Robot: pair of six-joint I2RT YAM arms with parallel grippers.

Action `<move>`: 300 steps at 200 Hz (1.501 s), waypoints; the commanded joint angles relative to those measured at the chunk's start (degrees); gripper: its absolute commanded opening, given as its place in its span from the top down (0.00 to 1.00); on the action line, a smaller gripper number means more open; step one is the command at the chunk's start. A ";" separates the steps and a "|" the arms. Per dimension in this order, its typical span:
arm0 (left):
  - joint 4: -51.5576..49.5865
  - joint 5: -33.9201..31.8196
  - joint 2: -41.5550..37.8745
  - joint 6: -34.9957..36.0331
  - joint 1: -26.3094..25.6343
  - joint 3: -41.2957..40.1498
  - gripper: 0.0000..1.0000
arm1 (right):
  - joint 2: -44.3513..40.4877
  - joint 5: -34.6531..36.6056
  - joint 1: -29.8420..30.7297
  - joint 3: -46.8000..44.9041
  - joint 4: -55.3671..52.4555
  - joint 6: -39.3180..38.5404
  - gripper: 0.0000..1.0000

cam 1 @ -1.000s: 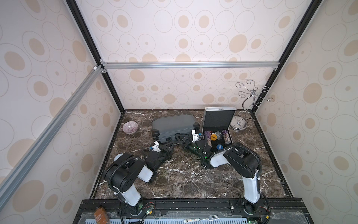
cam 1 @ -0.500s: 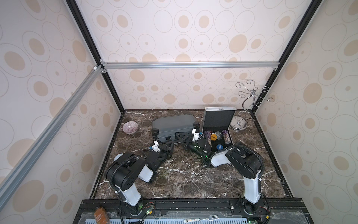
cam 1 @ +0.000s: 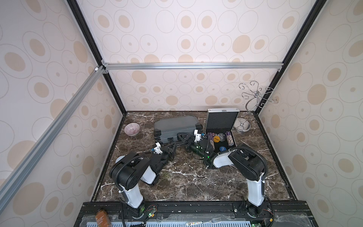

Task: Open the poker set cases
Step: Open the fastener on the poker set case.

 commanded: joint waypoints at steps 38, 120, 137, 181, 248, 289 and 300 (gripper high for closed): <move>13.55 0.17 4.48 -9.23 -1.12 -0.47 1.00 | -4.32 -2.24 1.35 4.79 12.26 3.33 0.03; 13.55 0.15 6.05 -10.00 -1.12 0.22 1.00 | -7.83 -1.36 2.02 5.09 12.33 4.84 0.02; 13.53 -0.02 6.39 -10.23 -1.12 -0.13 1.00 | -8.30 -1.02 2.11 4.94 12.33 5.00 0.02; 13.55 -0.03 7.18 -10.36 -1.12 0.00 1.00 | -9.97 -0.93 2.24 4.92 12.34 5.06 0.02; 13.51 -0.20 7.70 -10.87 -1.12 0.29 1.00 | -11.74 -0.66 2.72 5.66 12.38 5.77 0.03; 13.55 -0.20 7.42 -10.88 -1.12 1.17 1.00 | -11.57 1.44 2.58 1.87 12.26 3.52 0.03; 13.54 -0.19 7.35 -10.97 -1.12 1.34 1.00 | -10.59 2.33 2.27 0.23 12.23 3.83 0.03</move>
